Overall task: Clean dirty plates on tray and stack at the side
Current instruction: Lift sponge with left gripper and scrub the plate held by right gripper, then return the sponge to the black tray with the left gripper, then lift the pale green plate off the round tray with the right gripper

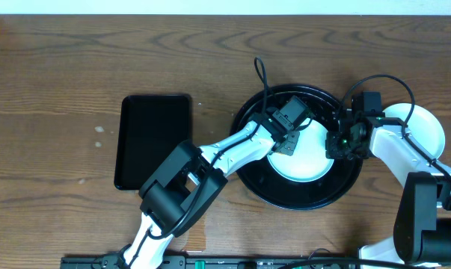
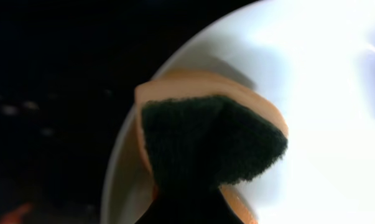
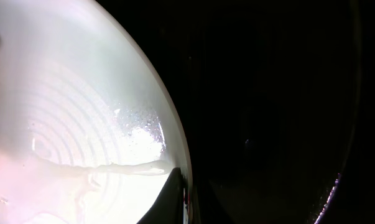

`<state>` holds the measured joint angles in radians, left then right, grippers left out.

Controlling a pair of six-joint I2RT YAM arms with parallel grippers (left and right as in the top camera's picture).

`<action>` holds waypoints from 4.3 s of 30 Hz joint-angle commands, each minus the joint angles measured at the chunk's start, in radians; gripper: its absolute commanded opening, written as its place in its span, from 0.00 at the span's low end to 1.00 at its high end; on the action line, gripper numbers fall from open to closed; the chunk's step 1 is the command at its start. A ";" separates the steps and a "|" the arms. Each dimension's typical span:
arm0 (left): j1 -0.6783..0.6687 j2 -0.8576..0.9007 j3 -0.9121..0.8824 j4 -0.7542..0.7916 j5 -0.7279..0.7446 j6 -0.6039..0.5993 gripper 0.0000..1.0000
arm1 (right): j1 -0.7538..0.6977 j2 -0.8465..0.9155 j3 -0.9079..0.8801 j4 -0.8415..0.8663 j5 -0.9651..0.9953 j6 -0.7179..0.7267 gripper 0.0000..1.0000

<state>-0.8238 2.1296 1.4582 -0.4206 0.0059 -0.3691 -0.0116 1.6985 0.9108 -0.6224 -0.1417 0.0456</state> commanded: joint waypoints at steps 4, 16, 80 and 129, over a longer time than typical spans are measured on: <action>0.026 0.080 0.027 -0.135 -0.317 0.062 0.07 | 0.013 0.013 -0.016 -0.021 0.042 0.006 0.01; 0.027 0.079 0.327 -0.414 -0.462 -0.011 0.08 | 0.013 0.013 -0.016 -0.026 0.076 0.022 0.01; 0.790 -0.351 -0.227 -0.531 0.008 0.102 0.26 | 0.028 -0.140 -0.097 0.015 -0.061 0.066 0.37; 0.790 -0.351 -0.227 -0.538 0.008 0.103 0.84 | 0.165 -0.232 0.394 -0.333 0.421 -0.062 0.01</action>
<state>-0.0391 1.7832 1.2320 -0.9565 0.0231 -0.2649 0.0917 1.5021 1.2613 -0.9401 0.1345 0.0265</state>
